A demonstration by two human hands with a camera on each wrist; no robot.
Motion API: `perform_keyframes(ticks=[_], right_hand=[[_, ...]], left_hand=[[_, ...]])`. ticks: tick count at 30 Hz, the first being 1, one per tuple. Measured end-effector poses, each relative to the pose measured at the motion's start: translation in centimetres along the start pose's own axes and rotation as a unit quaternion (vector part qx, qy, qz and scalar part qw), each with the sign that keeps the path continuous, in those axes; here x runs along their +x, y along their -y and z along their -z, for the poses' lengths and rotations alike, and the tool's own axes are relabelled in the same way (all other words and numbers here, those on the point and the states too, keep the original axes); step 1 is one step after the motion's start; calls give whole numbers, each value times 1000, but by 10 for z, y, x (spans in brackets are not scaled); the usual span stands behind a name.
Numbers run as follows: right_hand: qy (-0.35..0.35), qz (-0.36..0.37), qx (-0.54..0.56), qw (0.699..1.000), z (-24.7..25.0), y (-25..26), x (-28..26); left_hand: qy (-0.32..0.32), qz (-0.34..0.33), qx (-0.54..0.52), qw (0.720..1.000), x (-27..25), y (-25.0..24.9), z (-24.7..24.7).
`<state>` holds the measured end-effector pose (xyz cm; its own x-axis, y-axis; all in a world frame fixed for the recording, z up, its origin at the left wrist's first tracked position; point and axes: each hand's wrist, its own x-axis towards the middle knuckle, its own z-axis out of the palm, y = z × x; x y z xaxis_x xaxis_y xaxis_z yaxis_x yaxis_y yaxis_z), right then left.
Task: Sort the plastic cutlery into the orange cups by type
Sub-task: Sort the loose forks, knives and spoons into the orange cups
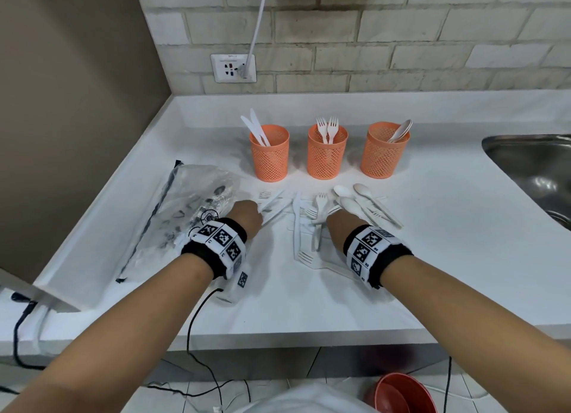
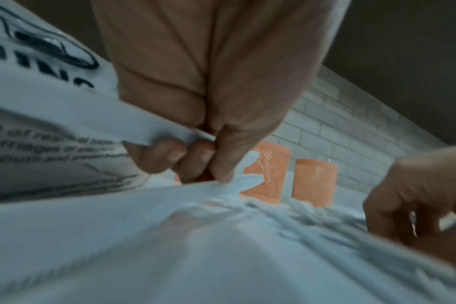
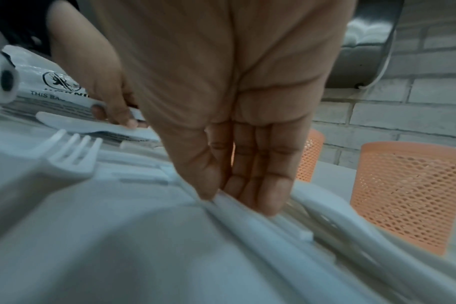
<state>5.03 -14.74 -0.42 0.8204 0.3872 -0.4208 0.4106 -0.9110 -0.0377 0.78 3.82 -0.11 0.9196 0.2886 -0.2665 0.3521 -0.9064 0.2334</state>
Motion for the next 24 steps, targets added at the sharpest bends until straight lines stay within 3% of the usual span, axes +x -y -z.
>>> perform_keyframes(ticks=[2,7,10,17,21,24], right_hand=[[-10,2,12,1000,0,-1,-1],[-149,39,-46,987,-14,-3,-2],[-99,19,-10,995,-7,-2,-6],[-81,-2,-49,995,-6,-4,-20],[-122,-33,9,992,-1,-13,-27],[-186,-15,102,977,8,-8,-25]], left_hand=[[-32,-7,-47,998,1,0,6],[-99,-36,-214,971,1,1,14],[-100,-39,-279,954,-2,-3,14],[-96,-46,-316,943,-9,-8,9],[-129,-80,-352,923,-12,-9,12],[-124,-82,-413,898,-14,-14,14]])
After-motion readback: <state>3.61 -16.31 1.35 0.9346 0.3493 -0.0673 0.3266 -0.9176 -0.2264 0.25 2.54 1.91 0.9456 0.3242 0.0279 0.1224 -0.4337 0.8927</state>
